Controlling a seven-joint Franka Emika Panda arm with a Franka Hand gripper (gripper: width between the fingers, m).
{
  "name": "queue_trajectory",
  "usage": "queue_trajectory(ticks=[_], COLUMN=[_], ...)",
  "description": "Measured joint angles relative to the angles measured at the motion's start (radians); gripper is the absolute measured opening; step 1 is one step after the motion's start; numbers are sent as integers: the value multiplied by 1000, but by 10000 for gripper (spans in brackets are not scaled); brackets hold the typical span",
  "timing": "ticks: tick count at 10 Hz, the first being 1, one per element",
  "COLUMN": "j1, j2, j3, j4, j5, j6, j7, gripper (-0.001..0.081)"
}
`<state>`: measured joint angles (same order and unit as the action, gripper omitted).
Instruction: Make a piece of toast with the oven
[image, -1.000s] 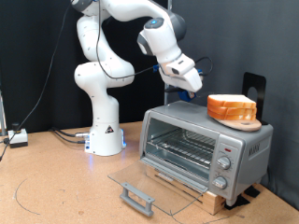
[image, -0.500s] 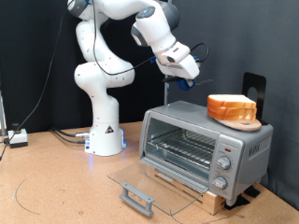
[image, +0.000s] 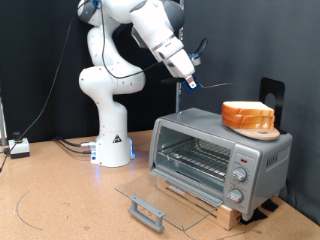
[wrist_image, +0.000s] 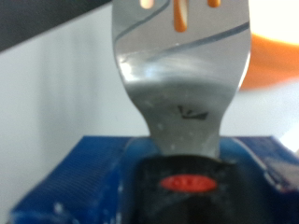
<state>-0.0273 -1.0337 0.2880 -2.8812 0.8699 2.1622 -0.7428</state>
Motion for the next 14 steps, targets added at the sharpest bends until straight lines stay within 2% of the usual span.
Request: queue_trajectory(ticks=[3, 5, 8, 10, 12, 14], j1=[-91, -129, -205, -253, -260, -264], j2=[-46, -72, -109, -108, -89, -80], j3=[-55, -111, -163, -210, -291, -262], j4=[4, 4, -2, -2, 5, 26], j5=[-120, -176, -225, -274, -338, -337], j6=[-131, -199, -201, -226, -308, -294], j7=[29, 17, 13, -30, -163, -105], gripper=[394, 394, 394, 394, 394, 394])
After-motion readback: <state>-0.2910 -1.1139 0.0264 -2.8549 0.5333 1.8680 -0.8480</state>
